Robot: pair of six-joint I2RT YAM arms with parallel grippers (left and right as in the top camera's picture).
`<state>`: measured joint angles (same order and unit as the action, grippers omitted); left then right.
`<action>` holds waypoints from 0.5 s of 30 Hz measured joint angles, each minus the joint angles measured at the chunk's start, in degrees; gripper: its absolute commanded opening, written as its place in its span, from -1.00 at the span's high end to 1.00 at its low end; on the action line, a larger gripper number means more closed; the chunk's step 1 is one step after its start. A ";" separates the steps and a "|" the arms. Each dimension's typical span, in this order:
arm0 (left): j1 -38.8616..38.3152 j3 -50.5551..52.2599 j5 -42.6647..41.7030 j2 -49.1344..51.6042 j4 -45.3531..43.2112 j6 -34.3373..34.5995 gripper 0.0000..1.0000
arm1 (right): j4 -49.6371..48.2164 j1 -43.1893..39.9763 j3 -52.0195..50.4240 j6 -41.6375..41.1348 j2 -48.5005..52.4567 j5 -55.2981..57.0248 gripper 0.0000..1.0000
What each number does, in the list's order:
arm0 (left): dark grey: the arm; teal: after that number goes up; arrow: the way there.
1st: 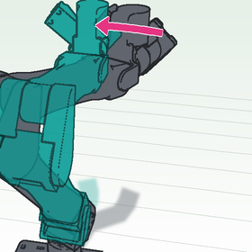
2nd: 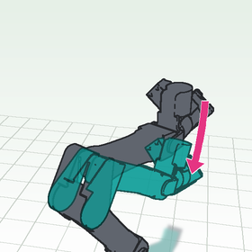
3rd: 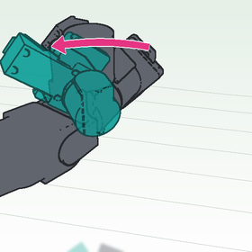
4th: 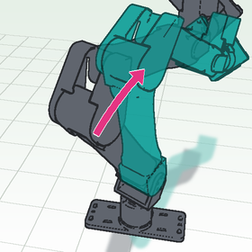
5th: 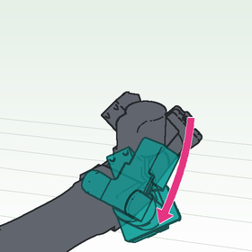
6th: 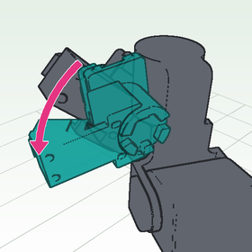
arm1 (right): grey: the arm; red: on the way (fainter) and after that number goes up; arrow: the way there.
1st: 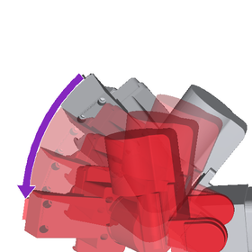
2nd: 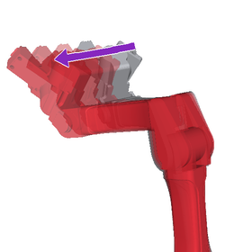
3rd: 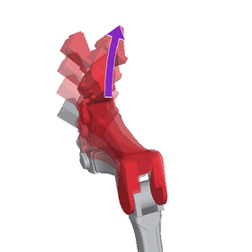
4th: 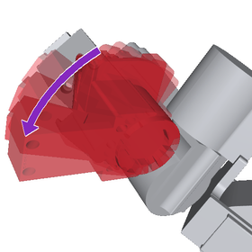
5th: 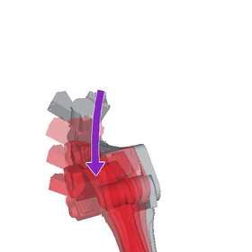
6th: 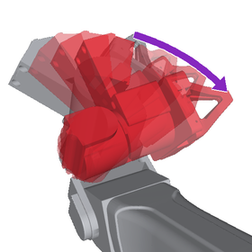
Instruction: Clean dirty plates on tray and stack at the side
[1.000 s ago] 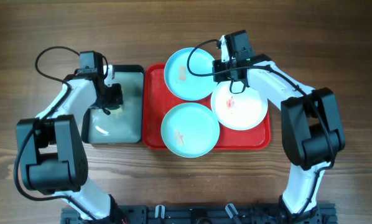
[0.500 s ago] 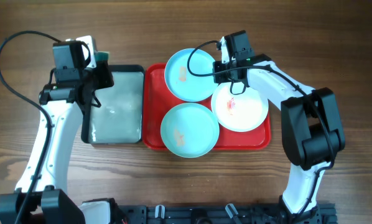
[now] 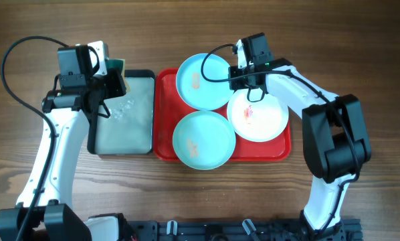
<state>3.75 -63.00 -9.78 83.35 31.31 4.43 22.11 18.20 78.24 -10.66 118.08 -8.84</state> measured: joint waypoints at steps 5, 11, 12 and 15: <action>0.00 0.00 0.48 0.00 -1.33 -0.02 0.92 | 0.37 0.00 0.00 -0.02 0.00 -0.26 0.91; 0.00 0.00 2.54 0.00 -2.86 -0.02 0.92 | 0.57 0.00 0.00 -0.02 0.00 -3.06 0.91; 0.00 0.00 2.64 0.00 -2.86 -0.02 0.92 | 0.57 0.00 0.00 -0.02 0.00 -3.17 0.91; 0.00 0.00 2.64 0.00 -2.86 -0.02 0.92 | 0.57 0.00 0.00 -0.02 0.00 -3.17 0.92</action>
<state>3.75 -63.00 -7.14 83.35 28.45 4.40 22.68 18.20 78.24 -10.68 118.08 -12.01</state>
